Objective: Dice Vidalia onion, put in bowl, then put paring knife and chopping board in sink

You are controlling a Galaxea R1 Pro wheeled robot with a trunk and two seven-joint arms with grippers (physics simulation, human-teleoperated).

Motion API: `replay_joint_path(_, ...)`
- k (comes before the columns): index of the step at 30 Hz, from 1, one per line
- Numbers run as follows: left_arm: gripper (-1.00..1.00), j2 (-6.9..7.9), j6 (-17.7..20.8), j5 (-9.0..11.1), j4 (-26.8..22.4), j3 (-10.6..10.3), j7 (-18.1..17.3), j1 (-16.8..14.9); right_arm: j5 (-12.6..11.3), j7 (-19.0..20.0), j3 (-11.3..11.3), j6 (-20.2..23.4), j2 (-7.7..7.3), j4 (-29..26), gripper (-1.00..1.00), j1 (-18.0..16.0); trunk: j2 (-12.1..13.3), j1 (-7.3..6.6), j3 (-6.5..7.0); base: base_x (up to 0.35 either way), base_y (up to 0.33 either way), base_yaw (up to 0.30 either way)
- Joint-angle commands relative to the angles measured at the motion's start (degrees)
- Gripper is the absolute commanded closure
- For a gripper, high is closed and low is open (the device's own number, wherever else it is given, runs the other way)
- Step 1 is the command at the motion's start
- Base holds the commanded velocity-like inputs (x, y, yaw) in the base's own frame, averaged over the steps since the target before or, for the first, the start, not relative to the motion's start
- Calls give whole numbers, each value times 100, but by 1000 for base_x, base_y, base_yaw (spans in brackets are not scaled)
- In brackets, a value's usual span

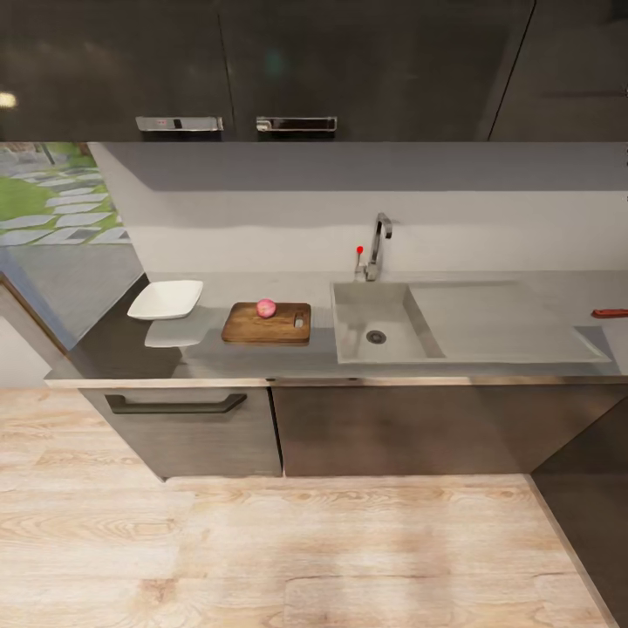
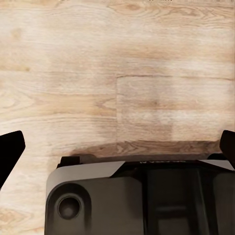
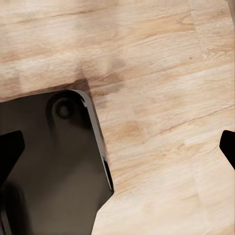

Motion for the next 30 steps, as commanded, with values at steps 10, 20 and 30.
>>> replay_joint_path(10, -100, 3, -15, 53, 4, -16, -22, -6, -14, 16, -15, -62, -8, -19, -100, 4, -9, 3, 81, 0, 0, 0)
replay_joint_path(20, -100, 8, -15, 53, 9, -16, -22, -4, 0, 9, -19, -90, -8, -27, -100, 4, -9, 3, 134, 0, 0, 0)
replay_joint_path(30, -100, 8, -15, 53, 10, -16, -22, -4, -19, 9, -23, -90, -10, -28, -100, 4, -9, 3, 197, 0, 0, 0)
